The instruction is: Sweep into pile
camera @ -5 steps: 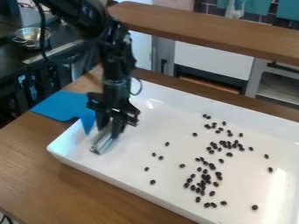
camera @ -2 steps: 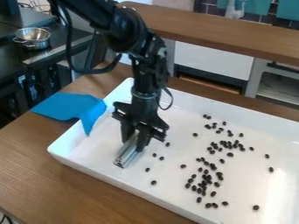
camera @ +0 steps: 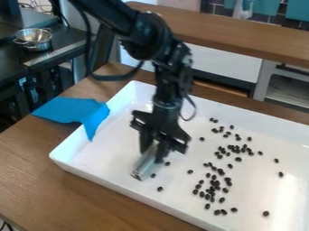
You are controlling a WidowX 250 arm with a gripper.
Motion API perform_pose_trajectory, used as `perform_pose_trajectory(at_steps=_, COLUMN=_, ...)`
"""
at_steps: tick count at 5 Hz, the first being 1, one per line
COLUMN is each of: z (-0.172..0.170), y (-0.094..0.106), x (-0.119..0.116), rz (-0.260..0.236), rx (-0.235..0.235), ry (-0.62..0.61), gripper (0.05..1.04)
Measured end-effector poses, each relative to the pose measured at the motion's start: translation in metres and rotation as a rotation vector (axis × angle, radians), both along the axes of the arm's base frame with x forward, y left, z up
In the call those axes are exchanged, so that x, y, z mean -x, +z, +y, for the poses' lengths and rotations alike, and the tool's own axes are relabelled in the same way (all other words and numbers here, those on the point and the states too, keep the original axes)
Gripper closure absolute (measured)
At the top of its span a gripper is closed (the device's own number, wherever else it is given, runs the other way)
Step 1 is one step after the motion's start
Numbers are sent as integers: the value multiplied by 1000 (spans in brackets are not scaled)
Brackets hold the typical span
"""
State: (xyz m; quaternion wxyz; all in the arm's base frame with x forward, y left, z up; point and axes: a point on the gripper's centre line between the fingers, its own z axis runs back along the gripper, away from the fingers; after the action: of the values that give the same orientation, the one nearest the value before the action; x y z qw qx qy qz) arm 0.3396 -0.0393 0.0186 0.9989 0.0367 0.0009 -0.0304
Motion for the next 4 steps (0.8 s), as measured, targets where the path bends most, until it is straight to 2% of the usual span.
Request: perform_pose_trajectory(at_steps=4, z=-89, y=1, x=11, rz=39, rx=23, ry=-57, gripper=711)
